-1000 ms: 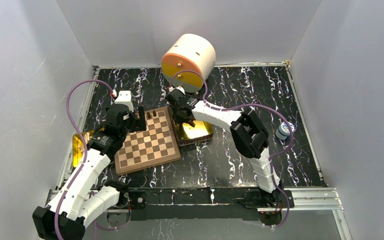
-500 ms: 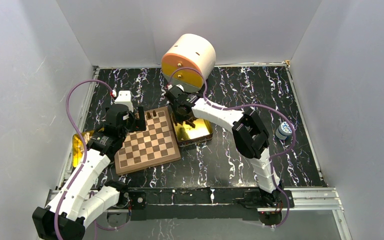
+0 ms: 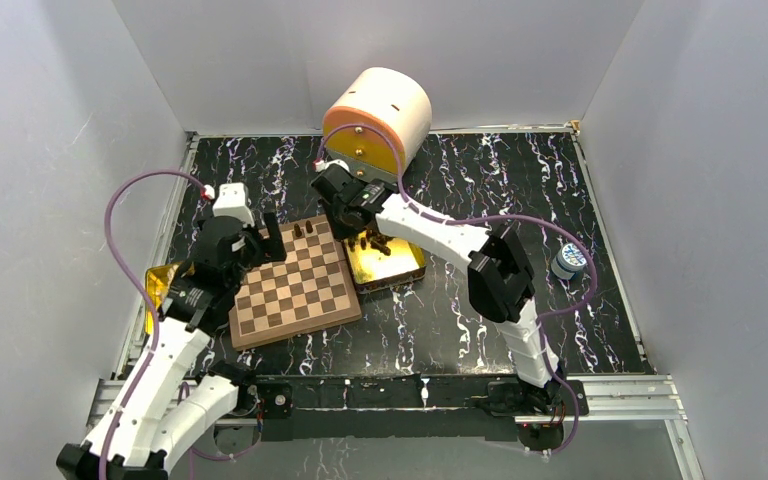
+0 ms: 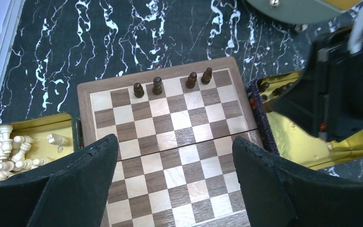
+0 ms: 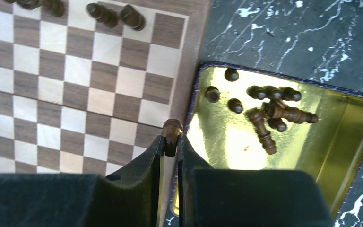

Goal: Set up the chess pieces on the board
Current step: Place the chess piece on the chessboard, then pick up the chess piece from the chessboard, then place the chess piece on the chessboard, then pick up the chess piece from the storage box.

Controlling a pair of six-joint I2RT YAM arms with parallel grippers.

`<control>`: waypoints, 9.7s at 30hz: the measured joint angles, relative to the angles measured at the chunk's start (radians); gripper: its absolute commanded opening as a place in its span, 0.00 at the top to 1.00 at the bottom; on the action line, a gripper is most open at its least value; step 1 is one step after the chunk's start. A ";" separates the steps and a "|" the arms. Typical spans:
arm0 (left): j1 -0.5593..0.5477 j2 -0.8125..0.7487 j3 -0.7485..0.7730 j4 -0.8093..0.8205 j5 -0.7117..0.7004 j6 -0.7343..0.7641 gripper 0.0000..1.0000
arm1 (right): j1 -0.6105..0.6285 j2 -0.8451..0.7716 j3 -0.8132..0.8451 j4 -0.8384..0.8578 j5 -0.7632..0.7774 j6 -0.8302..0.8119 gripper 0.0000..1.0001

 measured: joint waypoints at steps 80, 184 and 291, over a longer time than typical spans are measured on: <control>-0.118 0.811 0.350 -0.177 0.283 -0.068 0.60 | 0.095 -0.912 -0.911 0.275 0.105 0.071 0.01; 0.473 1.041 0.542 -0.330 0.333 0.038 0.89 | 0.095 -0.980 -1.019 0.341 0.034 0.071 0.01; 0.367 0.143 -0.109 0.091 0.523 -0.098 0.10 | -0.174 -0.073 -0.454 0.384 0.049 -0.034 0.69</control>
